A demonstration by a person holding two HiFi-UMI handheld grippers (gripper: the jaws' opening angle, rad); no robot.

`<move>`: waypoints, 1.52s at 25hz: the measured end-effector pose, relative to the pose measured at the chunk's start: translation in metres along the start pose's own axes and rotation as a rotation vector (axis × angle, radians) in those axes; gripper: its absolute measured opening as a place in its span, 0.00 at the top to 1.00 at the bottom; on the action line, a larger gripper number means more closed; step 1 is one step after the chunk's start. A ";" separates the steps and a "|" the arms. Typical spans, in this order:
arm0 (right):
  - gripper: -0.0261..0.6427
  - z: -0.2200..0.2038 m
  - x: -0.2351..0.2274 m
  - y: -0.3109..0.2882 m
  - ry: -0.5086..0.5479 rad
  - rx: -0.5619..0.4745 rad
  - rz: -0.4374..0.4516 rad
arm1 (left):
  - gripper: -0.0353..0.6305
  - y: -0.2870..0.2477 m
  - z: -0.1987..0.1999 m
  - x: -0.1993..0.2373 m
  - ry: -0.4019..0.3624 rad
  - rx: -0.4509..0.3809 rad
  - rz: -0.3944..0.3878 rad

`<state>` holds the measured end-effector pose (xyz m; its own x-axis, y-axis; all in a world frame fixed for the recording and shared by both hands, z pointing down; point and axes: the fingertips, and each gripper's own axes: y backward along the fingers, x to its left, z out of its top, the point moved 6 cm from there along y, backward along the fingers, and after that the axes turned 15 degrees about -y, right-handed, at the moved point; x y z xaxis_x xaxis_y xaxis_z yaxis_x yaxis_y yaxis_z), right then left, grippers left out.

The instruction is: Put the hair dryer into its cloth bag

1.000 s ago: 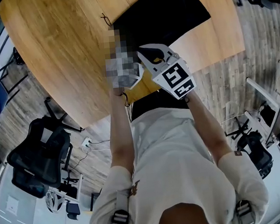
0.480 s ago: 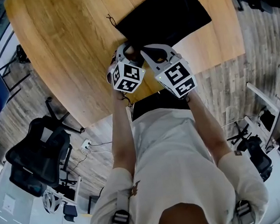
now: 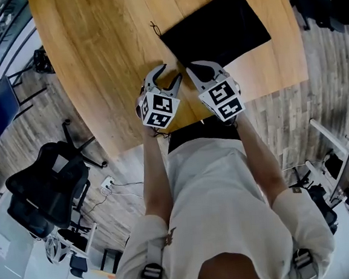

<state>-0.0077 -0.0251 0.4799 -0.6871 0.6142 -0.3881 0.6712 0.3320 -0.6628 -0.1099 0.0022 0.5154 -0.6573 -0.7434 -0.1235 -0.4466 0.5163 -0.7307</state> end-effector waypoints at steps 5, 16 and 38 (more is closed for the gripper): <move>0.75 -0.002 0.006 0.000 0.026 0.018 0.009 | 0.62 0.015 0.005 0.005 0.009 -0.020 0.038; 0.75 0.014 0.018 0.024 0.061 -0.036 0.005 | 0.63 0.048 0.025 0.016 0.035 -0.101 0.080; 0.93 0.055 0.026 0.059 0.140 -0.116 0.043 | 0.92 0.102 0.059 0.035 0.105 -0.236 0.209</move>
<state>-0.0011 -0.0293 0.3953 -0.6172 0.7206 -0.3159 0.7322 0.3790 -0.5659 -0.1428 0.0034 0.3973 -0.8029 -0.5697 -0.1754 -0.4161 0.7464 -0.5194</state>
